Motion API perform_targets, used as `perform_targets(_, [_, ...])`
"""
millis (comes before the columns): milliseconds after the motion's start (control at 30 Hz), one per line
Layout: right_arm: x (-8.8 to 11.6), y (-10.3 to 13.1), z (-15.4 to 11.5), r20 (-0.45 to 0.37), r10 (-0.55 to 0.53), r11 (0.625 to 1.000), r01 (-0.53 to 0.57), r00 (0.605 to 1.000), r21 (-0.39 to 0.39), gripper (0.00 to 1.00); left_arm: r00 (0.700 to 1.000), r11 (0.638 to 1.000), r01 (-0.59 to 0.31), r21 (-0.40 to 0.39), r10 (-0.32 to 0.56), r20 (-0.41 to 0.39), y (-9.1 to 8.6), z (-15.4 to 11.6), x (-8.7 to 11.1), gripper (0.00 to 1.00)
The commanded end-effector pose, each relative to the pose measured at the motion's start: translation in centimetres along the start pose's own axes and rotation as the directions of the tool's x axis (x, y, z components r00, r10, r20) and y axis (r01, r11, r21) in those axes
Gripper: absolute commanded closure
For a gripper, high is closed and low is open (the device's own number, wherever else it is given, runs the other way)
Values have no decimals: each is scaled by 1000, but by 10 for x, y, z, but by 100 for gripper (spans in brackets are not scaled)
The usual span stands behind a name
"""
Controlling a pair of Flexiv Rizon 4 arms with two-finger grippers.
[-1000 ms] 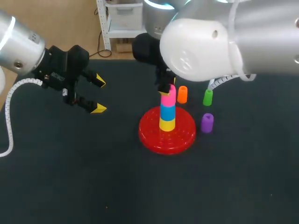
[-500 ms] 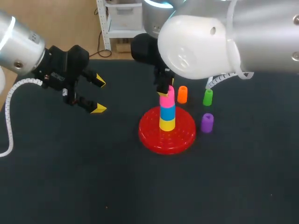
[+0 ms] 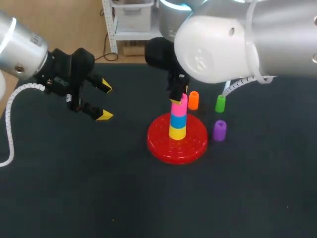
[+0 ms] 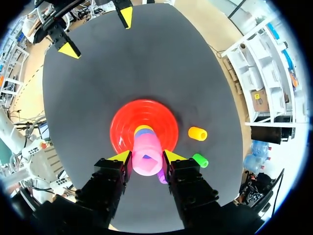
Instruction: Pick up and stack the cylinders on the red base in this order: pink,purple,orange,green
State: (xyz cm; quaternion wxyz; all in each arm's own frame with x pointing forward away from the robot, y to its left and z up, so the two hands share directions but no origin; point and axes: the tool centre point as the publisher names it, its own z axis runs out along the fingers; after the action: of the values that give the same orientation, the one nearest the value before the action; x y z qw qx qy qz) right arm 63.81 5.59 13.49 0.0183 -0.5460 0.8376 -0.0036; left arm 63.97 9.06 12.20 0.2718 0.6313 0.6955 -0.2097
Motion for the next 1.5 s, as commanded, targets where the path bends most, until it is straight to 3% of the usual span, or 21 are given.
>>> perform_targets(33, [-5, -3, 18, -20, -5, 1000, 4, 1000, -16, 100, 1000, 1000, -1, -2, 1, 1, -1, 0, 1, 0])
perform_targets(400, [-11, 0, 14, -26, -26, 1000, 26, 999, -7, 100, 1000, 1000, -1, -2, 1, 1, -1, 0, 1, 0])
perform_targets(433, [-11, 0, 11, -23, -34, 999, 34, 999, 7, 84, 1000, 1000, -1, -2, 1, 1, -1, 0, 1, 0])
perform_targets(467, [-10, 1, 3, -7, -41, 999, 41, 999, 24, 27, 1000, 1000, -1, -2, 1, 1, -1, 0, 1, 0])
perform_targets(500, [-8, 4, -4, 6, -45, 998, 45, 999, 41, 0, 1000, 1000, -1, -2, 1, 1, -1, 0, 1, 0])
perform_targets(700, [16, 10, -38, 57, -50, 993, 44, 997, 111, 0, 1000, 1000, -1, -2, 1, 1, -1, 0, 1, 0])
perform_targets(833, [43, 7, -44, 79, -7, 992, -3, 997, 128, 0, 1000, 1000, -1, -2, 1, 1, -1, 0, 1, 0])
perform_targets(1067, [94, -9, -13, 66, 140, 987, -145, 988, 72, 0, 1000, 1000, -1, -2, 1, 1, -1, 0, 1, 0])
perform_targets(1200, [113, -21, 11, 50, 205, 978, -207, 977, 39, 0, 1000, 1000, -1, -2, 1, 1, -1, 0, 1, 0])
perform_targets(1500, [118, -35, 43, 33, 200, 979, -201, 979, 32, 0, 1000, 1000, -1, -2, 1, 1, -1, 0, 1, 0])
